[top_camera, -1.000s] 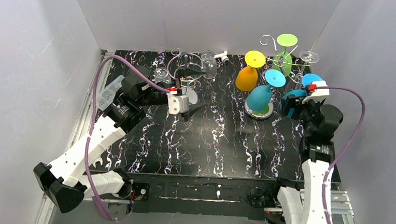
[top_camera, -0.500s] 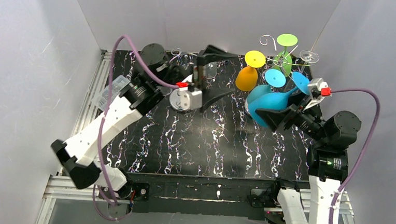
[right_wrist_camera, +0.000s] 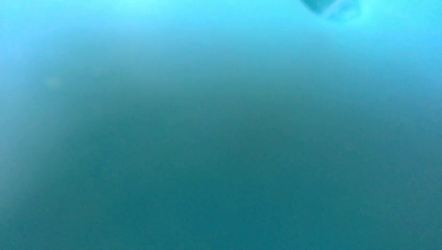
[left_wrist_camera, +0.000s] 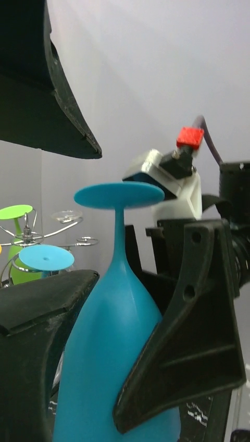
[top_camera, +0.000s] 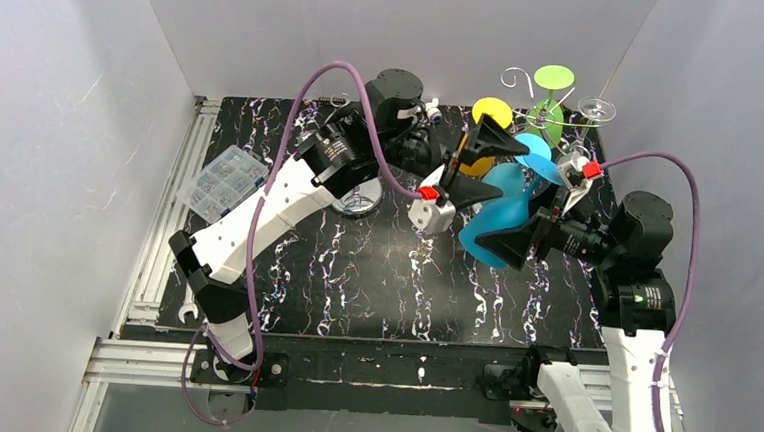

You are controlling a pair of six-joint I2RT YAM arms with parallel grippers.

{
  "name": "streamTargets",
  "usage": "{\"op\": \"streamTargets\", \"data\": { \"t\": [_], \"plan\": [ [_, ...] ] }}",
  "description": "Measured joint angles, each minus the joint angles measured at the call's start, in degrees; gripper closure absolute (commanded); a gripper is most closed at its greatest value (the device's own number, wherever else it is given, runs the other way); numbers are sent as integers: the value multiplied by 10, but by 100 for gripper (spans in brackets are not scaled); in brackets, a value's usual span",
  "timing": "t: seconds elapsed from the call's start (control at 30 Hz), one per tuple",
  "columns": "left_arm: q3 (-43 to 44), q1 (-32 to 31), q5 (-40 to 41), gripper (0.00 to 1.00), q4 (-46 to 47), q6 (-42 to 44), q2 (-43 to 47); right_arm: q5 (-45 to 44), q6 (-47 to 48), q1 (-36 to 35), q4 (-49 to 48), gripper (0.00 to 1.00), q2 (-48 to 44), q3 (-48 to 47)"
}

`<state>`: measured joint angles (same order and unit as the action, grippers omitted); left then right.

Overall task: Place the wine glass upside down on the wine glass rack
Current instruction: Turn the wine glass upside down at the wine rack.

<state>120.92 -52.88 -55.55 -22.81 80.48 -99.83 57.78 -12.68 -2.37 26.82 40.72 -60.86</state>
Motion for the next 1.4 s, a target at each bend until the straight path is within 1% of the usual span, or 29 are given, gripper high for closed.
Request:
{"op": "streamTargets", "data": {
  "t": [0.1, 0.2, 0.37, 0.47, 0.53, 0.57, 0.6, 0.63, 0.67, 0.9, 1.07, 1.27, 1.3, 1.33, 1.37, 1.4],
  "plan": [
    [8, -8, 1, 26, -40, 30, -4, -3, 18, -10, 16, 78, 1, -6],
    [40, -9, 2, 28, -57, 43, -20, -8, 35, -16, 33, 79, 3, -7],
    [114, -9, 10, 40, -64, 48, -67, -20, 60, -22, 61, 79, 5, -7],
    [127, -9, 15, 53, -71, 51, -83, -23, 69, -23, 70, 80, 7, -8],
    [126, -10, 19, 71, -83, 59, -86, -24, 72, -23, 72, 80, 10, -13],
    [126, -12, 22, 84, -89, 63, -87, -25, 73, -24, 73, 80, 11, -17],
    [126, -13, 24, 93, -94, 68, -87, -25, 75, -25, 74, 80, 13, -20],
    [126, -15, 26, 98, -97, 72, -87, -26, 76, -26, 74, 80, 14, -22],
    [127, -17, 27, 100, -95, 75, -87, -27, 79, -26, 78, 80, 14, -23],
    [115, -19, 36, 100, -86, 59, -79, -56, 109, -26, 85, 80, 6, -24],
    [55, -8, 55, 100, -44, 49, -42, -99, 109, -28, 80, 80, -23, -19],
    [-23, 32, 57, 100, 1, 25, 15, -145, 82, -29, 26, 81, -61, -12],
    [-32, 37, 56, 97, 8, 20, 22, -148, 78, -29, 16, 82, -64, -12],
    [-39, 41, 56, 88, 15, 16, 27, -149, 74, -29, 8, 83, -64, -12],
    [-45, 42, 56, 72, 22, 12, 31, -151, 71, -30, 2, 84, -64, -12],
    [-54, 43, 57, 50, 31, 8, 37, -152, 69, -30, -4, 86, -64, -11]
  ]
}}
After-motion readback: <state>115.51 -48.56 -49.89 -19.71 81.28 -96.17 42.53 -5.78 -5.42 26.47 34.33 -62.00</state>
